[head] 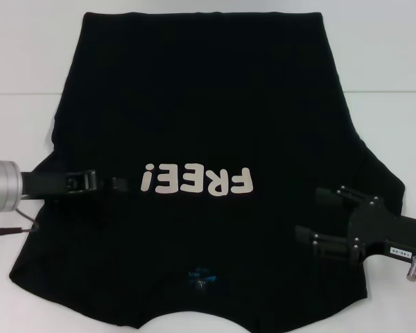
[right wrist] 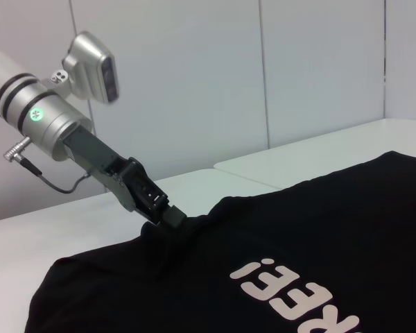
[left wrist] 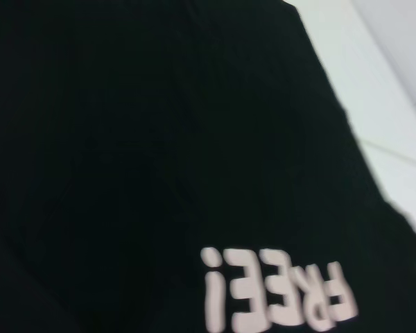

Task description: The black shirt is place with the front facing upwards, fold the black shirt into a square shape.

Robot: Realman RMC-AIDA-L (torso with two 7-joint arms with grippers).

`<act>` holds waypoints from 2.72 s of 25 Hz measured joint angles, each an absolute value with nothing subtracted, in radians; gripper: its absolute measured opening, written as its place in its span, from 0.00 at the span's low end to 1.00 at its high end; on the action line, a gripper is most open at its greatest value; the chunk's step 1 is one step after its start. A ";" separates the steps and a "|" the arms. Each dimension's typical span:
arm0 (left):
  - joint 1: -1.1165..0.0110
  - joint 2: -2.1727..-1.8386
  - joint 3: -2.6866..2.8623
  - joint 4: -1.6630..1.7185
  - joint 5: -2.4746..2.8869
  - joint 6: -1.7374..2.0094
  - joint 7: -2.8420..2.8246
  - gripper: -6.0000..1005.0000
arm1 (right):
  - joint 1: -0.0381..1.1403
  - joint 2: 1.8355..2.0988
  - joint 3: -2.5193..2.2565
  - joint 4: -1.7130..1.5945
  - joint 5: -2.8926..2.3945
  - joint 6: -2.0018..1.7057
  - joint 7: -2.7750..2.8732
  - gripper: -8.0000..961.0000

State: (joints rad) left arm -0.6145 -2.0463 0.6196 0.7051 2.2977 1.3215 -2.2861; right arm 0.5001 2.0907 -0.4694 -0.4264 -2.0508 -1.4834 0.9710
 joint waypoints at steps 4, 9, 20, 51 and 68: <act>-0.629 -1.993 0.606 0.569 2.211 1.335 -2.284 0.19 | 0.500 2.091 -0.469 -0.426 -2.051 -1.483 0.971 0.95; -0.586 -1.953 0.571 0.553 2.177 1.356 -2.360 0.41 | 0.500 2.089 -0.469 -0.427 -2.051 -1.483 0.971 0.95; -0.510 -1.903 0.478 0.531 2.204 1.280 -2.486 0.80 | 0.501 2.090 -0.469 -0.426 -2.051 -1.474 0.971 0.95; -0.551 -1.923 0.486 0.434 2.203 1.130 -2.500 0.80 | 0.500 2.091 -0.469 -0.426 -2.051 -1.479 0.971 0.95; -0.661 -1.947 0.480 0.445 2.167 1.073 -2.474 0.80 | 0.497 2.091 -0.469 -0.425 -2.051 -1.482 0.973 0.95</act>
